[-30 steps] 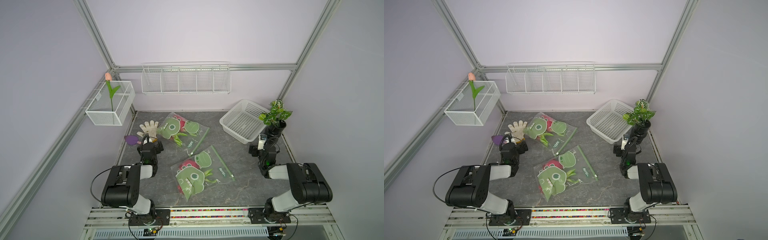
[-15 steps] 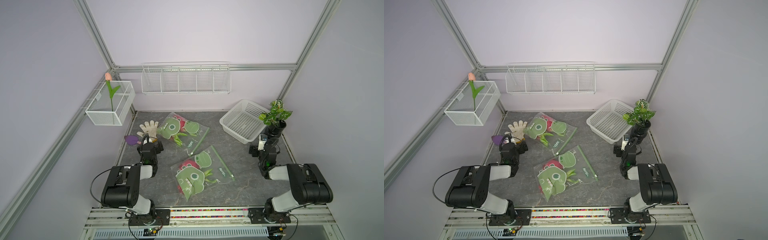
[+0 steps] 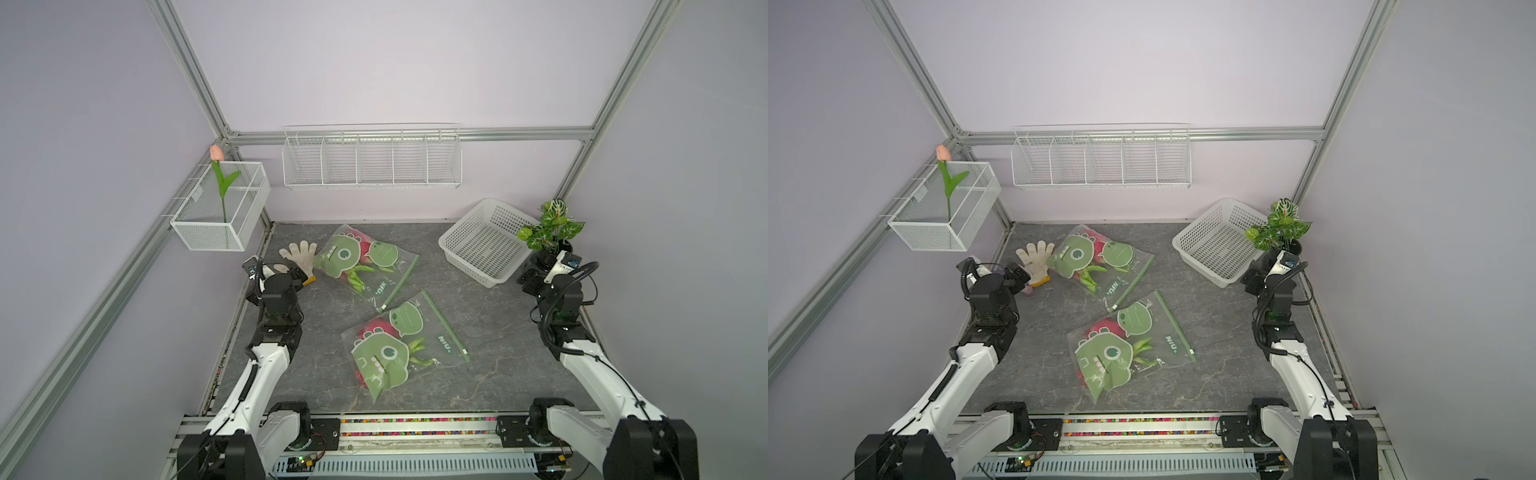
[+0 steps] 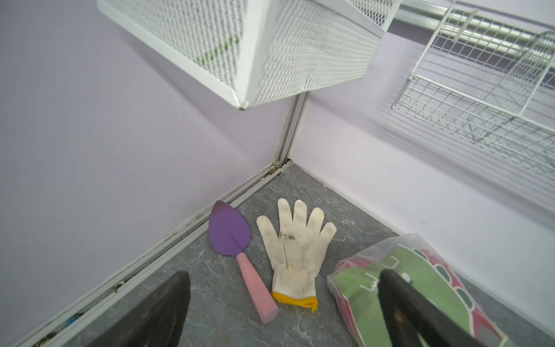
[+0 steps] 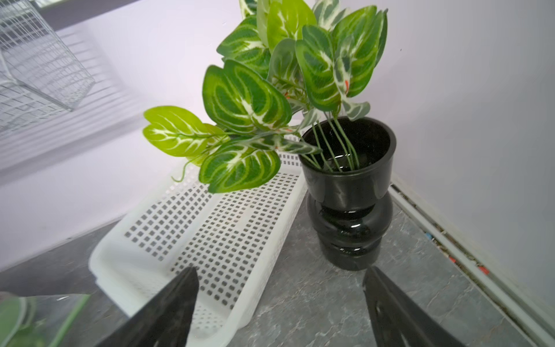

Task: Open the zip-top bag and take out the dragon fruit
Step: Adjust the basket at the center of the board.

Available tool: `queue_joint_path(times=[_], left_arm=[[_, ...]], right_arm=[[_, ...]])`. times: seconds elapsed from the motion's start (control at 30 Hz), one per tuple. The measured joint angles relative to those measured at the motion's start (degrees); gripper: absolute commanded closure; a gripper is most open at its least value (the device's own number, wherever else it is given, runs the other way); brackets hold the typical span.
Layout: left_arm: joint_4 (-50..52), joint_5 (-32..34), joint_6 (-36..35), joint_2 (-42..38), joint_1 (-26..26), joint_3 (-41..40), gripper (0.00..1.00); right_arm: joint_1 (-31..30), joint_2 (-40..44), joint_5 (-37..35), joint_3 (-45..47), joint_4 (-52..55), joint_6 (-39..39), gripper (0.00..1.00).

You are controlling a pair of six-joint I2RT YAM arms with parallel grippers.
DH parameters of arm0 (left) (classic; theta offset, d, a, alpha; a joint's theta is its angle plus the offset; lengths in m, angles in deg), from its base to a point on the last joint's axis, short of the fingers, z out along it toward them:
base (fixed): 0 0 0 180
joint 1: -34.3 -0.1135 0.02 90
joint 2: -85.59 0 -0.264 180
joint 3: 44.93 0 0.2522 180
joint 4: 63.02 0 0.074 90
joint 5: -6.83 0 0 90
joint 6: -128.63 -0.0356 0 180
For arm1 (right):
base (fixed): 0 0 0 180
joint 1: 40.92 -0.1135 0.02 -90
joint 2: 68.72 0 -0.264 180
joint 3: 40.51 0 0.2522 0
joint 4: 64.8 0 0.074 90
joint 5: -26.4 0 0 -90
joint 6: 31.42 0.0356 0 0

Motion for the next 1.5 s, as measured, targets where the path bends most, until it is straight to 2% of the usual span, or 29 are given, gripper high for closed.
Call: queue_joint_path(times=[0.17,0.33,0.53,0.7,0.8,0.9,1.17,1.37,1.43,1.47,1.5], left_arm=[[5.5,-0.2,5.6,-4.9,0.0,-1.9,0.01],[9.0,-4.7,7.0,-5.0,0.0,-1.8,0.00],[10.6,-11.7,7.0,-2.4,0.0,0.3,0.00],[10.6,-16.4,7.0,0.5,0.0,0.3,0.00],[10.6,-18.0,7.0,0.8,0.0,0.3,0.00],[10.6,-18.8,7.0,0.8,0.0,0.3,0.00],[11.0,-19.4,6.7,0.2,0.0,0.3,0.02],[11.2,-19.5,6.6,0.2,0.0,0.6,0.03],[11.2,-19.5,6.5,0.3,0.0,0.6,0.03],[11.2,-19.4,6.4,0.4,0.0,0.6,0.03],[11.2,-19.4,6.4,0.6,0.0,0.7,0.03]], right_arm=[[-0.1,0.4,6.8,-1.2,9.5,5.9,0.09],[-1.6,-4.4,11.8,-6.7,16.9,8.5,0.05],[-5.1,-14.4,13.4,-14.8,22.7,9.7,0.01],[-5.8,-20.6,10.9,-18.2,24.8,10.5,0.01],[-5.7,-24.6,8.8,-21.5,26.1,11.0,0.05],[-5.6,-28.0,7.0,-25.0,27.0,11.0,0.14],[-3.1,-32.0,6.1,-27.8,28.2,10.9,0.30],[-2.4,-33.0,6.3,-27.8,28.9,10.0,0.51],[-2.4,-33.1,6.3,-27.8,29.0,9.8,0.67],[-2.4,-33.1,6.5,-27.8,29.2,9.4,0.73],[-2.4,-33.1,6.7,-27.8,29.2,9.3,0.73]])
